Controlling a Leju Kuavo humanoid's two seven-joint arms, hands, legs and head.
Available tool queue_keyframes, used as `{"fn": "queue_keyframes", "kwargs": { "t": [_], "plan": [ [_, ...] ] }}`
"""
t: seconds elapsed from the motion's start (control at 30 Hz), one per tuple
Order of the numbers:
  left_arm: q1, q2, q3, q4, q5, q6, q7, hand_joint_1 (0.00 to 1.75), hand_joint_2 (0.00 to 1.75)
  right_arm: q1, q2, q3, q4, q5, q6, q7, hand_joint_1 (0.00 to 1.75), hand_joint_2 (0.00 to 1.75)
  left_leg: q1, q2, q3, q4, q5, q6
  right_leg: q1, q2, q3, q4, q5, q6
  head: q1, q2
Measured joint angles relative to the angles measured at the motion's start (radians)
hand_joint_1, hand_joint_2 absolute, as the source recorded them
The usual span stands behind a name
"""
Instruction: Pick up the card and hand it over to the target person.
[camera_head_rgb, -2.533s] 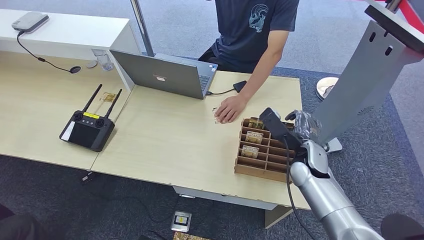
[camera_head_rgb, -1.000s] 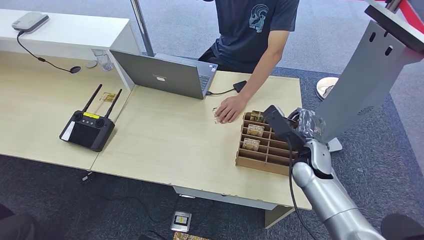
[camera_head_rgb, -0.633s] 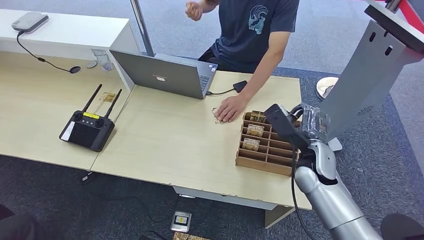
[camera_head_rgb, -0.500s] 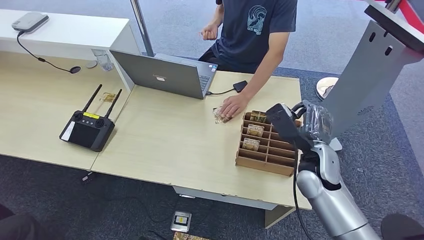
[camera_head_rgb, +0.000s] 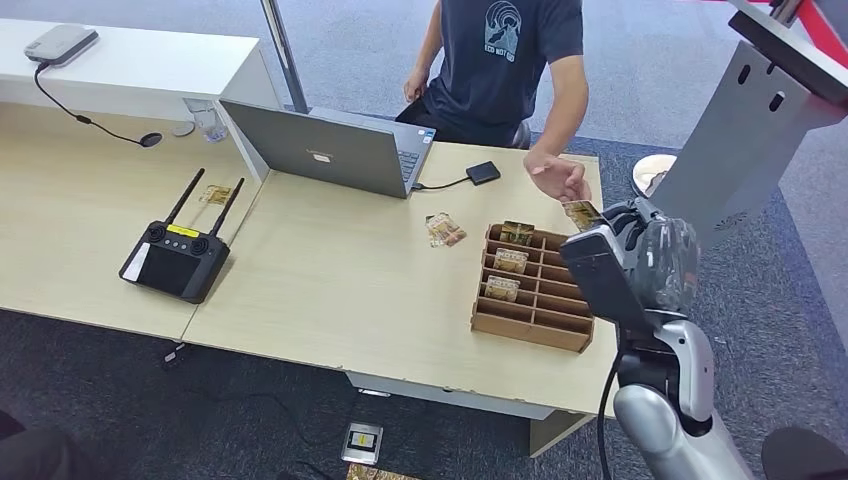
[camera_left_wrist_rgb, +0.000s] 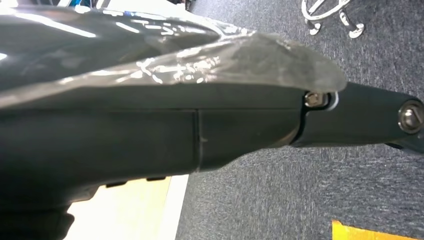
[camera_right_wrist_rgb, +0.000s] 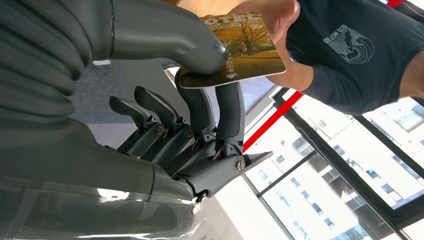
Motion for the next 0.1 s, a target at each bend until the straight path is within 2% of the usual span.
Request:
{"fn": "queue_keyframes", "kwargs": {
  "t": [0.1],
  "plan": [
    [-0.002, -0.002, -0.004, 0.001, -0.003, -0.003, 0.006, 0.0, 0.0, 0.003, 0.001, -0.003, 0.005, 0.002, 0.0, -0.004, 1.75, 1.75, 0.0, 0.0, 0.0, 0.0, 0.0, 0.0, 0.0, 0.001, 0.0, 0.0, 0.0, 0.0, 0.0, 0.0]
  ]
}}
